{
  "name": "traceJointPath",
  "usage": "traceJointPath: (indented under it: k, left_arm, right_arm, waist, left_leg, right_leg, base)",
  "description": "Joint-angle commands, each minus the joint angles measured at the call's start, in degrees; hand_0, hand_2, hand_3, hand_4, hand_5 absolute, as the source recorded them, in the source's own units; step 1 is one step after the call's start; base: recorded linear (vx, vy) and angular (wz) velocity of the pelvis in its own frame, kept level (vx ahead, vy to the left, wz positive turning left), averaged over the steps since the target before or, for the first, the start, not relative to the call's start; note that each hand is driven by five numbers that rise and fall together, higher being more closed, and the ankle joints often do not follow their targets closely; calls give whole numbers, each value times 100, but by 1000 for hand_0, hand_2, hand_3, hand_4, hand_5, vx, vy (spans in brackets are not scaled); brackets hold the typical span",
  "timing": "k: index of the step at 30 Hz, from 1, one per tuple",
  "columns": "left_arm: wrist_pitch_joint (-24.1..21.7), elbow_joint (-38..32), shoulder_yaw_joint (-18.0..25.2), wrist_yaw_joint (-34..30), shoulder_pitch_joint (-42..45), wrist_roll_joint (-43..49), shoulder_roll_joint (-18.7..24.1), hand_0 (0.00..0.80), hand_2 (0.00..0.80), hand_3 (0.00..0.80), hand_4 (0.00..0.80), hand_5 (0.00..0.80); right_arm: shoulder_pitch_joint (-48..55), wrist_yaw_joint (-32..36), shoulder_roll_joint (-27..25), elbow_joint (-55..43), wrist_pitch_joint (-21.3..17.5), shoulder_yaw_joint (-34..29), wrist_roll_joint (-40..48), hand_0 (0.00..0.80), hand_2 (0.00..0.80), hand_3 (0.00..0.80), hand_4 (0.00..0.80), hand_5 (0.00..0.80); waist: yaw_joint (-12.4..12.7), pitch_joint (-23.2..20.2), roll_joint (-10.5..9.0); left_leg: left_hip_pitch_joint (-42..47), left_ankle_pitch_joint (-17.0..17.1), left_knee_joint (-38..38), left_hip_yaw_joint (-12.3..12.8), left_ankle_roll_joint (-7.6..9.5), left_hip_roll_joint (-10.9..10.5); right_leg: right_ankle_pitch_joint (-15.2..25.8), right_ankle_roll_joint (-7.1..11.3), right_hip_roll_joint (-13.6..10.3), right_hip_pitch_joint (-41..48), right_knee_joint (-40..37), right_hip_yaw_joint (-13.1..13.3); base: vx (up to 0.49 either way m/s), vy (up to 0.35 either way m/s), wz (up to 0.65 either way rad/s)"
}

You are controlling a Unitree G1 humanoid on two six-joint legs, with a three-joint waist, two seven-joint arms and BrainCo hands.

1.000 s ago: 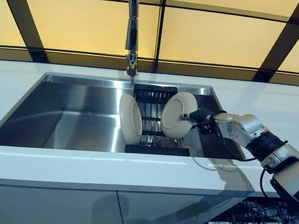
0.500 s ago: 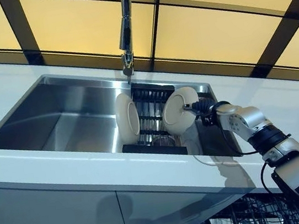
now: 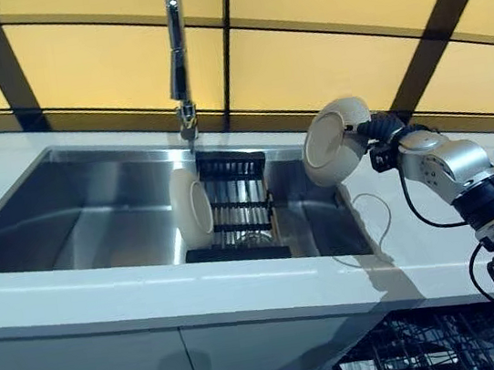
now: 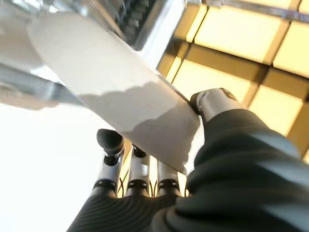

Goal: Take plates into dishwasher

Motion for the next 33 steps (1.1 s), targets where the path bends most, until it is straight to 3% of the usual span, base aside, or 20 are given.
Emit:
traceJointPath:
  k: [1,10,13,21,33]
  left_arm:
    - [66,247,-373,-4,-196,-62,76,0,0,0,0,0]
    - [240,182,-393,-24,-175,-17,105,0,0,0,0,0]
    - [271,177,-357,-35,-133,6,113,0,0,0,0,0]
    - [361,100,-260,-36,-70,111,200,0,0,0,0,0]
    - [379,54,65,-168,36,402,315,0,0,0,0,0]
  right_arm:
    - [-1011,-24,-595,247,-532,197,-359,800,800,800,800,800]
    - [-1063,355,-1508,495,-499,326,-666,800,800,800,800,800]
    - [-946,868,-1937,553,-493,369,-951,800,800,800,800,800]
    - [-334,1424,-2469,386,-696,135,-1390,800,800,800,800,800]
    - [2232,2137,-2681,-343,-724,-1590,-1892,800,800,800,800,800]
  waist:
    - [82,-328,-49]
    - [-183,-494,-73]
    - [-300,-563,-75]
    - [-456,-621,-3]
    - [-745,-515,177]
  left_leg:
    - [299,-577,18,113,6,-73]
    - [318,-594,18,263,-9,-58]
    - [310,-598,18,352,-18,-45]
    - [249,-555,18,469,-49,-26]
    - [156,-507,18,587,-53,-18]
  right_leg:
    - [488,708,-299,-453,126,310]
    - [497,683,-141,-444,55,619]
    - [459,656,-74,-421,24,749]
    - [365,594,-9,-341,-36,840]
    - [282,543,60,-371,-60,995]
  base:
    - [2,11,-18]
    - [16,-19,-22]
    - [33,-46,-21]
    - [7,-45,-10]
    - [-8,-46,-5]
